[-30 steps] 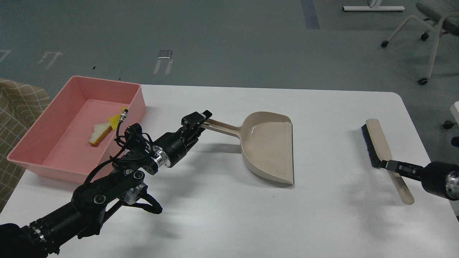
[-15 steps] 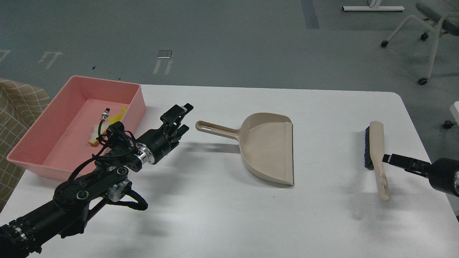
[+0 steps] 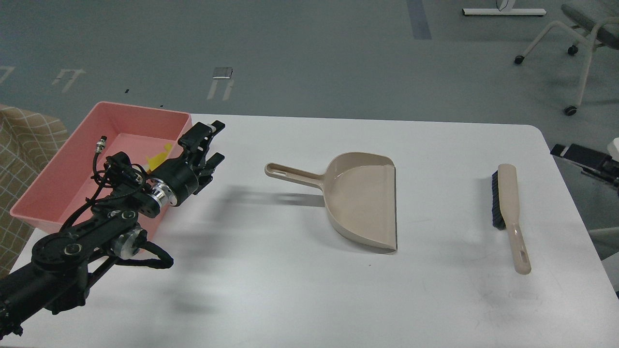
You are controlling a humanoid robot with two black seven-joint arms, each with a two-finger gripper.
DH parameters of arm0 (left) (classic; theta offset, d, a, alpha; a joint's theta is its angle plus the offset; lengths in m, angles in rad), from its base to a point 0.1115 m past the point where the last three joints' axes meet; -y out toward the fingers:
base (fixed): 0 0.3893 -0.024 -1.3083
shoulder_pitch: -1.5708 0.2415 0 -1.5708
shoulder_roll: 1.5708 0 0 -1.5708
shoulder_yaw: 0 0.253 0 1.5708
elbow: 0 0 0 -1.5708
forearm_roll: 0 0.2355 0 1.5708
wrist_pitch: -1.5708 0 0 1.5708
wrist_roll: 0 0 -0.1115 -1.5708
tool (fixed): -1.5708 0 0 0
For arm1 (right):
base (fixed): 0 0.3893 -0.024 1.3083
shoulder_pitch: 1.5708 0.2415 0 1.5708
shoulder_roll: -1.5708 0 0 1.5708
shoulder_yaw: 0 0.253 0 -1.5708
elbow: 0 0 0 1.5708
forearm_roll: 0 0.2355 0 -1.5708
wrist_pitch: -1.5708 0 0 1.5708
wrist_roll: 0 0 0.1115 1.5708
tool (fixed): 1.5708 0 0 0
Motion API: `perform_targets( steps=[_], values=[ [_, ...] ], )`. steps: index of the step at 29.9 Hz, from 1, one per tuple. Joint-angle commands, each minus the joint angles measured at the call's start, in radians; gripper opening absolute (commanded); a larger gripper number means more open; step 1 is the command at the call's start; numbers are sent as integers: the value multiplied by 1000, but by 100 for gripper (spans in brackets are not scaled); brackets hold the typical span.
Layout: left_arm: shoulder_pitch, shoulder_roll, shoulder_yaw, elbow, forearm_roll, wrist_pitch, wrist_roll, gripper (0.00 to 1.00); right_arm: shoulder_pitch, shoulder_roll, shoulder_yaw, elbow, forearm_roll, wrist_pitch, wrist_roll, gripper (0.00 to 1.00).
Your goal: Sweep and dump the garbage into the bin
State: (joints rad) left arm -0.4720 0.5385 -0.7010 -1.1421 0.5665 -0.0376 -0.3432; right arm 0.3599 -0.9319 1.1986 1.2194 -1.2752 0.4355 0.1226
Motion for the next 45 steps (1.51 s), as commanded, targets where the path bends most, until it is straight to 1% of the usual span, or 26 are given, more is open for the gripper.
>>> perform_targets(
  steps=[1, 4, 6, 8, 9, 10, 12, 13, 15, 16, 18, 19, 20, 21, 23, 25, 27, 28, 30, 33, 38, 41, 45],
  values=[
    [-14, 1, -73, -51, -46, 1, 0, 98, 16, 10, 117, -3, 141, 0, -4, 100],
    [-33, 0, -149, -53, -48, -1, 1, 98, 66, 10, 167, -14, 255, -18, 0, 100],
    [-45, -2, -175, -44, -48, -1, 1, 98, 99, 13, 193, -32, 286, -26, 5, 100],
    [-65, -3, -224, -30, -51, -1, 12, 98, 148, 44, 233, -69, 313, -37, 5, 100],
    [-74, -3, -254, -13, -53, -2, 15, 98, 192, 85, 249, -75, 315, -37, 5, 100],
    [-80, -3, -276, 11, -56, -13, 20, 98, 233, 123, 262, -83, 316, -38, 5, 100],
    [-92, -3, -290, 38, -57, -40, 29, 98, 257, 137, 277, -90, 323, -40, 5, 100],
    [-108, -8, -310, 65, -69, -66, 29, 98, 264, 149, 289, -113, 324, -40, 5, 100],
    [-111, -12, -359, 76, -123, -87, 29, 98, 274, 168, 294, -155, 327, -40, -3, 100],
    [-108, -11, -394, 79, -176, -91, 29, 98, 277, 221, 292, -178, 348, -40, -3, 100],
    [-100, -9, -419, 87, -226, -97, 30, 98, 280, 306, 300, -193, 394, -41, -1, 100],
    [-99, -6, -428, 91, -256, -111, 30, 98, 281, 393, 311, -205, 445, -55, 3, 100],
    [-99, -5, -430, 97, -267, -120, 29, 98, 283, 427, 315, -212, 456, -67, 3, 100],
    [-100, -5, -431, 113, -275, -148, 29, 98, 283, 482, 318, -215, 468, -86, 5, 99],
    [-102, -5, -433, 124, -277, -197, 27, 98, 283, 522, 320, -222, 485, -87, 5, 96],
    [-102, -8, -433, 124, -277, -205, 26, 98, 295, 542, 315, -228, 505, -87, 3, 95],
    [-102, -5, -433, 125, -277, -205, 27, 98, 350, 599, 308, -277, 586, -83, -4, 96],
    [-100, -3, -433, 124, -277, -205, 27, 98, 367, 607, 306, -300, 606, -83, -6, 96],
    [-102, 11, -437, 125, -278, -209, 27, 98, 447, 620, 282, -406, 660, -78, -17, 96],
    [-108, 17, -456, 125, -277, -218, 29, 98, 502, 637, 236, -483, 689, -60, -17, 96],
    [-99, 1, -456, 124, -277, -220, 29, 98, 505, 651, 226, -486, 691, -53, -14, 97],
    [-93, -26, -443, 124, -274, -225, 27, 98, 504, 676, 240, -486, 694, -55, -4, 100],
    [-82, -43, -454, 119, -274, -217, 30, 98, 485, 699, 240, -479, 694, -55, -4, 100]
  ],
)
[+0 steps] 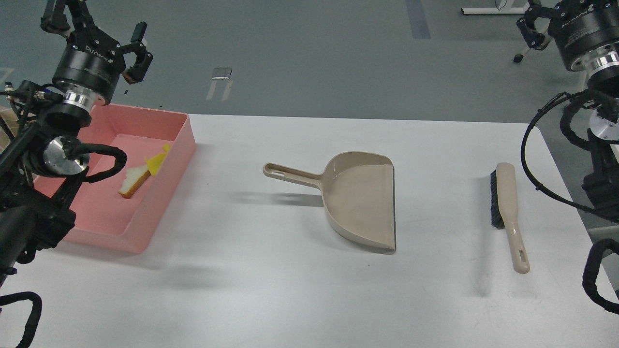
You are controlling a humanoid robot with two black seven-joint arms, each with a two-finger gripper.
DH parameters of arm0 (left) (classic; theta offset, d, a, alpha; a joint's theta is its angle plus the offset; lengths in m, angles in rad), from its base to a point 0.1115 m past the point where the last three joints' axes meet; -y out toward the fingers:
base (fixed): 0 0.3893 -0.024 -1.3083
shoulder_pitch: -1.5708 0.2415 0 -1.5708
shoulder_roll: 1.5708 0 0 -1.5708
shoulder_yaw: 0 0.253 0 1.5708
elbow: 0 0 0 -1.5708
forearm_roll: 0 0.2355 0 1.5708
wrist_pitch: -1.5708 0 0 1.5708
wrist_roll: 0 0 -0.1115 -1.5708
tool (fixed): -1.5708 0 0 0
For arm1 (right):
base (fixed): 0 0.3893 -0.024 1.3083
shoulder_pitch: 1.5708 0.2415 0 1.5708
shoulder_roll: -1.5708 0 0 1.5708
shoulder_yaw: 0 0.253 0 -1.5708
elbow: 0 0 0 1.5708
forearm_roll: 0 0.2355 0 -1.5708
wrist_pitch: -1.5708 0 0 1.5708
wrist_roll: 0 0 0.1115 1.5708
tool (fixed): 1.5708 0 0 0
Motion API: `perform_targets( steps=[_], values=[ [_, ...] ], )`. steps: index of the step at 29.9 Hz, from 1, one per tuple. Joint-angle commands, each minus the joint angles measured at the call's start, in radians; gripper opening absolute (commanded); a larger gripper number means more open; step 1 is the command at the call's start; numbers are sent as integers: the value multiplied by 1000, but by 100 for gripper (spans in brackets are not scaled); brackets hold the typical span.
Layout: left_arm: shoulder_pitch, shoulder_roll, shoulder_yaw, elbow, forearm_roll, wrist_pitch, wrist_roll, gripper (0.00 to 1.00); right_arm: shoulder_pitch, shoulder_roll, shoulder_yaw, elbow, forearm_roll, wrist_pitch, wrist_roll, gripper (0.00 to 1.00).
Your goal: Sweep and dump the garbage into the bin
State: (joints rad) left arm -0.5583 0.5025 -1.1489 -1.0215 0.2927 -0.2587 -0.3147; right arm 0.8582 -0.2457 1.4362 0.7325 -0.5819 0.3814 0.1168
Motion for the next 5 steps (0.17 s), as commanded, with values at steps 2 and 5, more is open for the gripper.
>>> perform_targets(
  steps=[2, 5],
  values=[
    [5, -2, -6, -9, 2, 6, 3, 98, -25, 11, 3, 25, 1, 1, 0, 100],
    [8, 2, 4, -12, 3, 6, 5, 98, -44, 2, 4, 51, 4, 2, 1, 100]
  ],
)
